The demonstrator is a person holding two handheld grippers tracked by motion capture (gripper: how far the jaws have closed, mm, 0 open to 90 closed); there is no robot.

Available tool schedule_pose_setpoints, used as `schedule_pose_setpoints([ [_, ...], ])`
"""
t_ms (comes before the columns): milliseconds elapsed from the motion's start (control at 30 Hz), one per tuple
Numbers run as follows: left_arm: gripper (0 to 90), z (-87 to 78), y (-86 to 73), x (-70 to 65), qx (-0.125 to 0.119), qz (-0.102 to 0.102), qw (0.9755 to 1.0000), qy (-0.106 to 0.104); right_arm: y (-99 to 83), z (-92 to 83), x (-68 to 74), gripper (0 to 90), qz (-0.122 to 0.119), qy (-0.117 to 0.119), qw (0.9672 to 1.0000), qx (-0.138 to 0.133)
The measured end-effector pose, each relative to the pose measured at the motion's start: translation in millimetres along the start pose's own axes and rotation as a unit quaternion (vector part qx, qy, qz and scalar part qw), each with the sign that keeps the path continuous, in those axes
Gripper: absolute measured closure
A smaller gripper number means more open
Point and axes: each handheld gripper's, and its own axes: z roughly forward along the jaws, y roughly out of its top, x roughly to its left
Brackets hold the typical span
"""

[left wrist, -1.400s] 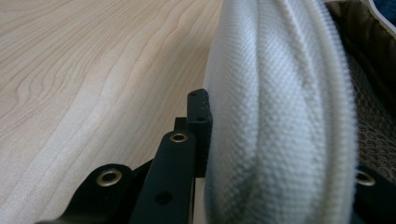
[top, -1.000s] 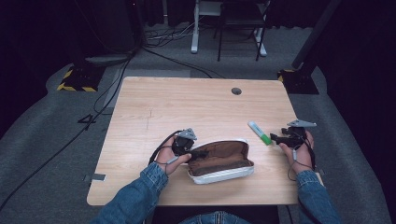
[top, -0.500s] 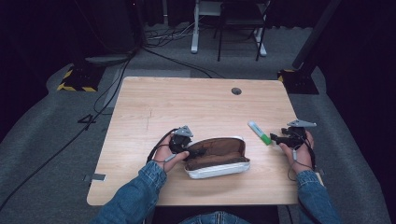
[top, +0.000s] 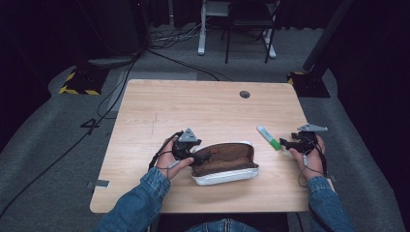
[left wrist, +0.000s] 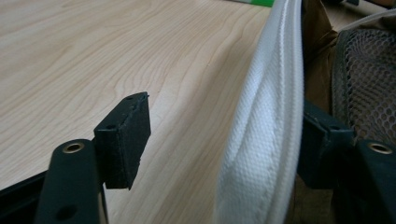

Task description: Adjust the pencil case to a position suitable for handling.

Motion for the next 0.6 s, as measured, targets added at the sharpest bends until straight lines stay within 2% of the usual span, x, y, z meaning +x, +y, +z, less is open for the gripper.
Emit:
schedule_pose_setpoints([
  [100,26.1,-4.1,0.0,-0.9,-0.006,0.001,1.0,0.006,0.0,-0.1,0.1,32.4,-0.001,0.001,1.0,0.001],
  [200,25.5,-14.6,-0.6,-2.1,-0.015,0.007,0.9997,0.016,-0.2,-0.3,0.0,32.2,-0.002,0.002,1.0,0.0],
  [333,24.7,-29.1,-3.9,-4.3,-0.024,0.006,0.9994,0.026,-1.2,-1.6,0.3,32.2,-0.001,0.002,1.0,0.001],
  [533,24.1,-49.7,-12.9,-5.0,-0.026,0.004,0.9986,0.045,-2.7,-3.5,1.3,32.2,0.003,-0.002,1.0,0.001],
  [600,24.0,-57.1,-16.4,-4.5,-0.028,0.004,0.9981,0.054,-1.7,-5.1,1.9,32.3,0.008,-0.004,0.9999,0.01],
])
